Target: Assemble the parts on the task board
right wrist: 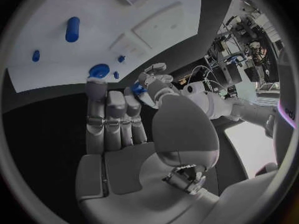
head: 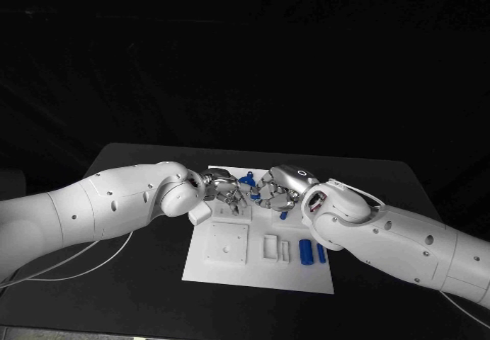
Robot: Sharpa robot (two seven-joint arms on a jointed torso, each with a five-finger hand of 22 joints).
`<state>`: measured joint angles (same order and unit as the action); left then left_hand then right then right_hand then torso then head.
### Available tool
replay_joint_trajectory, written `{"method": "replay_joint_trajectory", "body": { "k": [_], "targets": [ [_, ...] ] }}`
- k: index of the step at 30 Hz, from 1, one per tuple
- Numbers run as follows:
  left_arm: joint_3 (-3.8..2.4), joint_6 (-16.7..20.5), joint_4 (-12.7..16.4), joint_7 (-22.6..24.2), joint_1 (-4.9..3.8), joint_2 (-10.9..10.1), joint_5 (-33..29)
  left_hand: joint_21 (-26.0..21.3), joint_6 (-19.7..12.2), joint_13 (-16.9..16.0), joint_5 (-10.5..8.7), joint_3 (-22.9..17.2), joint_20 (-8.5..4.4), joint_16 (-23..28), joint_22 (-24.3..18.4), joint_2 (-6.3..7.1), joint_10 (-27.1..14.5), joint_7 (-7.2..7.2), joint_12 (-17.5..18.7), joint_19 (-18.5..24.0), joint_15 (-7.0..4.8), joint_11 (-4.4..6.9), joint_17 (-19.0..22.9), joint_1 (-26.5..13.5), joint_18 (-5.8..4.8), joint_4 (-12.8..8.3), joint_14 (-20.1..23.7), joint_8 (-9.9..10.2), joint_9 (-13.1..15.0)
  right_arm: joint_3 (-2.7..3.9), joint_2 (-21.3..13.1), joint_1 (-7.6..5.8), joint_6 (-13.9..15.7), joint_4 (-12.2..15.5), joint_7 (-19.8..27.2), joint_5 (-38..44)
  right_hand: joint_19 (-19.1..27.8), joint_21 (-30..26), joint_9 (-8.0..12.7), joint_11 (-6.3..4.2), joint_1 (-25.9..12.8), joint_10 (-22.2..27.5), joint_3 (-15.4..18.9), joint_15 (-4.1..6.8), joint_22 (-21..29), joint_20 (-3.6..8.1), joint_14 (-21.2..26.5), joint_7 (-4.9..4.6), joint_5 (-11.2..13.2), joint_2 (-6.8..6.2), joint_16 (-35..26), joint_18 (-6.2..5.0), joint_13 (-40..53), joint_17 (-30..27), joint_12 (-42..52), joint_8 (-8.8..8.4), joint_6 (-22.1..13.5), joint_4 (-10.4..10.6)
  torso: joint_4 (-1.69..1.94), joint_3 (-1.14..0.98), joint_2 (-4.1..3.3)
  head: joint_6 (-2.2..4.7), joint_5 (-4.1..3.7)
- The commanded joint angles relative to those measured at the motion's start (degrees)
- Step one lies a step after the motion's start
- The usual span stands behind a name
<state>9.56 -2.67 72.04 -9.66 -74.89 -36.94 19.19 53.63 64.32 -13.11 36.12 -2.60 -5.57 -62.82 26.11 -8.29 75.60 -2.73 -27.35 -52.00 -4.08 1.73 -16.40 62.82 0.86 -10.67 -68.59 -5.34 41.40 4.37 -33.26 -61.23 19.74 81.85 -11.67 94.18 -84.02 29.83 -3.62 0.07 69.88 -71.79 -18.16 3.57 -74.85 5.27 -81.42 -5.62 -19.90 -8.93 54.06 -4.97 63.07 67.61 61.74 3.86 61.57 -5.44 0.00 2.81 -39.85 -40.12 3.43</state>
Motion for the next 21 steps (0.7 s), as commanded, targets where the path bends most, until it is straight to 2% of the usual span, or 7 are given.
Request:
{"method": "replay_joint_trajectory", "body": {
  "k": [1, 9, 11, 13, 14, 17, 21],
  "targets": [
    [-0.04, 3.0, 0.2, 0.5, -0.04, 0.0, -0.2, 0.3, 2.3, -0.2, 0.33, -6.0, 0.12, -0.3, 0.1, 0.01, 0.2, 1.76, -0.3, 0.4, -0.31, 0.13, 0.0, -0.4, 0.17, -5.4, 0.0, 1.1, 17.2, 0.01, -0.1, 0.02, 2.8, -0.1, 0.7, -0.5, -2.0, -2.7, 0.0, 0.16, 0.7, 1.3, 1.5, -0.14, 0.9, -0.55, 0.8, -0.73, 0.6, -0.35, -1.2, -1.37, -1.8, -1.0, -1.7, -0.2, -2.7, 0.4, -0.07, 0.01, -0.01, -0.03, 0.13],
    [-0.04, 3.5, 0.2, -0.2, -0.04, -0.1, 1.9, 0.7, 2.8, -0.1, 1.21, -6.4, -0.02, -0.5, 0.2, 0.64, 0.6, 1.81, -0.2, 0.2, -0.43, 0.26, 0.0, 0.1, 0.3, -5.5, -0.3, 1.3, 17.0, 0.02, -1.1, 0.02, 4.8, 0.1, 2.0, -2.4, -2.1, -6.7, 0.2, 0.45, 2.1, 2.7, 5.3, -0.46, 2.3, -1.04, 1.7, -1.03, 0.7, -0.16, -2.4, -2.09, -4.6, -2.7, -2.7, -0.41, -6.4, 1.7, -0.07, -0.05, 0.01, 0.1, 0.17],
    [-0.03, 3.9, 0.2, -0.1, -0.04, -0.2, 3.6, 0.7, 2.9, 0.0, 1.25, -6.5, -0.03, -0.5, 0.2, 0.81, 0.7, 1.81, 0.0, 0.2, -0.44, 0.28, 0.0, 0.2, 0.32, -5.5, -0.4, 1.3, 16.7, 0.07, -1.9, 0.02, 4.8, 0.2, 2.6, -4.4, -1.4, -11.8, 0.2, 0.64, 1.2, 4.1, 7.8, -0.65, 4.2, -1.21, 2.9, -1.2, -1.2, -0.99, -5.4, -2.42, -6.9, -5.0, -4.7, -0.45, -9.0, 2.5, -0.08, -0.08, 0.02, 0.13, 0.26],
    [-0.02, 4.4, 0.2, 0.0, -0.04, -0.3, 4.9, 0.8, 3.0, 0.0, 1.43, -6.6, -0.05, -0.6, 0.2, 1.02, 0.8, 1.82, 0.0, 0.2, -0.46, 0.31, 0.0, 0.4, 0.35, -5.5, -0.4, 1.3, 16.5, 0.2, -2.8, 0.01, 4.6, 0.5, 3.0, -6.3, -1.5, -14.9, 0.3, 0.9, 2.5, 5.2, 16.4, -0.89, 6.1, -1.5, 3.5, -1.48, -5.6, -0.12, -7.1, -2.59, -9.7, -7.0, -6.3, -0.5, -11.8, 6.7, -0.07, -0.15, 0.15, 0.17, 0.62],
    [-0.02, 4.6, 0.2, -0.1, -0.04, -0.4, 5.4, 0.9, 3.1, 0.0, 1.54, -6.5, -0.06, -0.7, 0.2, 1.13, 0.9, 1.84, 0.0, 0.2, -0.49, 0.34, 0.0, 0.4, 0.35, -5.5, -0.5, 1.3, 16.4, 0.34, -3.2, 0.01, 4.5, 0.6, 3.1, -7.3, -1.4, -15.2, 0.3, 0.93, 2.3, 5.7, 17.7, -0.9, 6.4, -1.52, 3.8, -1.47, -6.2, -0.61, -7.6, -2.68, -10.4, -7.6, -6.6, -0.61, -11.6, 8.5, -0.08, -0.18, 0.18, 0.26, 0.66],
    [0.01, 5.8, 0.2, -0.6, -0.05, -0.8, 7.2, 1.0, 3.2, 0.0, 1.63, -6.5, -0.1, -0.7, 0.2, 1.22, 1.1, 1.87, 0.1, 0.2, -0.53, 0.41, -0.1, 0.5, 0.37, -5.5, -0.6, 1.3, 16.2, 1.25, -4.9, 0.01, 4.8, 0.9, 3.8, -11.2, -1.8, -17.1, 0.3, 0.9, 3.6, 6.9, 20.0, -0.92, 8.4, -1.61, 4.2, -1.33, -7.0, -0.7, -8.2, -2.79, -13.6, -10.2, -7.2, -0.52, -9.9, 13.6, -0.17, -0.24, 0.18, 0.36, 0.78],
    [0.04, 7.2, 0.1, -2.0, -0.06, -1.1, 9.6, 1.2, 3.6, 0.1, 1.94, -6.4, -0.26, -0.8, 0.3, 1.48, 1.6, 2.03, 0.2, -0.2, -0.71, 0.59, -0.1, 0.3, 0.4, -5.4, -1.1, 1.3, 16.0, 2.77, -7.2, 0.0, 6.9, 1.4, 5.4, -16.6, -1.9, -17.2, 0.2, 0.84, 3.6, 6.8, 19.9, -0.86, 8.6, -1.57, 4.3, -1.21, -7.6, -0.21, -8.0, -2.79, -13.9, -10.4, -7.1, -0.45, -8.8, 13.9, -0.35, -0.59, 0.51, 0.27, 1.21]
  ]
}}
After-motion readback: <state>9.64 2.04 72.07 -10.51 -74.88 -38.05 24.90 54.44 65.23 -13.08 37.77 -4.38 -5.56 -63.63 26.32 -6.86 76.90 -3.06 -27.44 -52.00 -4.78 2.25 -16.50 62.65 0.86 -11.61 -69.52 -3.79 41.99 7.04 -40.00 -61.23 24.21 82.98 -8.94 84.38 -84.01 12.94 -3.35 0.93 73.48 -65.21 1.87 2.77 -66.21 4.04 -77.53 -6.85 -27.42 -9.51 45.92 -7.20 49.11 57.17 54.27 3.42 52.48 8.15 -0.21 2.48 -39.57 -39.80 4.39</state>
